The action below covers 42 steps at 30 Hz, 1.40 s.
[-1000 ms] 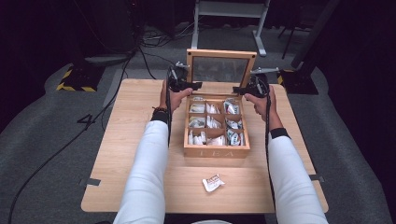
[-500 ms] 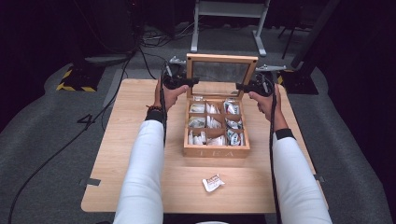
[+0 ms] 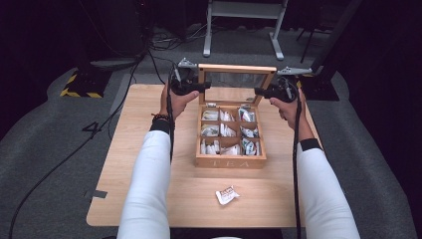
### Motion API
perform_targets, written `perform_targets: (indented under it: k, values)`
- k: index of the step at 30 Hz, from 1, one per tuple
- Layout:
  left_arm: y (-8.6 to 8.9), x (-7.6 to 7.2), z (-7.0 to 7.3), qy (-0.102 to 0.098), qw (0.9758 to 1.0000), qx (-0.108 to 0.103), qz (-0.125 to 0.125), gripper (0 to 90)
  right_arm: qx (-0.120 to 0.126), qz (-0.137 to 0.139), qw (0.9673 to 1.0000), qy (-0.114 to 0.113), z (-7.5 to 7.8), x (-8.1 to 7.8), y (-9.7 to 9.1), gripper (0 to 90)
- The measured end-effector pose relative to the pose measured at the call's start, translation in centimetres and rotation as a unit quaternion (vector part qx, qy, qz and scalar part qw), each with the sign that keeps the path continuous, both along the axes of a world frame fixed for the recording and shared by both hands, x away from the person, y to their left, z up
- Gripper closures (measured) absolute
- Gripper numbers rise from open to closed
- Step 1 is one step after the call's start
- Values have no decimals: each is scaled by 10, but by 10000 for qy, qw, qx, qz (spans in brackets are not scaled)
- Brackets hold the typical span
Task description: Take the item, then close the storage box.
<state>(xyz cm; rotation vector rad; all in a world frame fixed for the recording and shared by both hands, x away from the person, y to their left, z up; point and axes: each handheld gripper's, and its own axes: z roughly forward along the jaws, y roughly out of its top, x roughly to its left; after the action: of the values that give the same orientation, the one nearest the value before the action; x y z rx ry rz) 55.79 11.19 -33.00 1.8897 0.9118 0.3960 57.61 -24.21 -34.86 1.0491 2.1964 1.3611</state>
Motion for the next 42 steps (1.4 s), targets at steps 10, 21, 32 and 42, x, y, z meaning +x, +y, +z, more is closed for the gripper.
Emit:
perform_targets:
  k: [10,21,32,42]
  values:
    - [0,-11,2,-128,9995,246,-149,526,-215,64,9997,-93,2,-11,2,511]
    - [1,-26,7,-232,9988,334,-287,527,-155,123,9997,-122,1,-21,-2,508]
    - [1,-37,4,-295,9983,390,-314,525,-125,182,9996,-189,3,-34,-7,520]
    - [-1,-56,5,-352,9970,587,-356,522,-201,246,9991,-271,1,-48,-7,493]
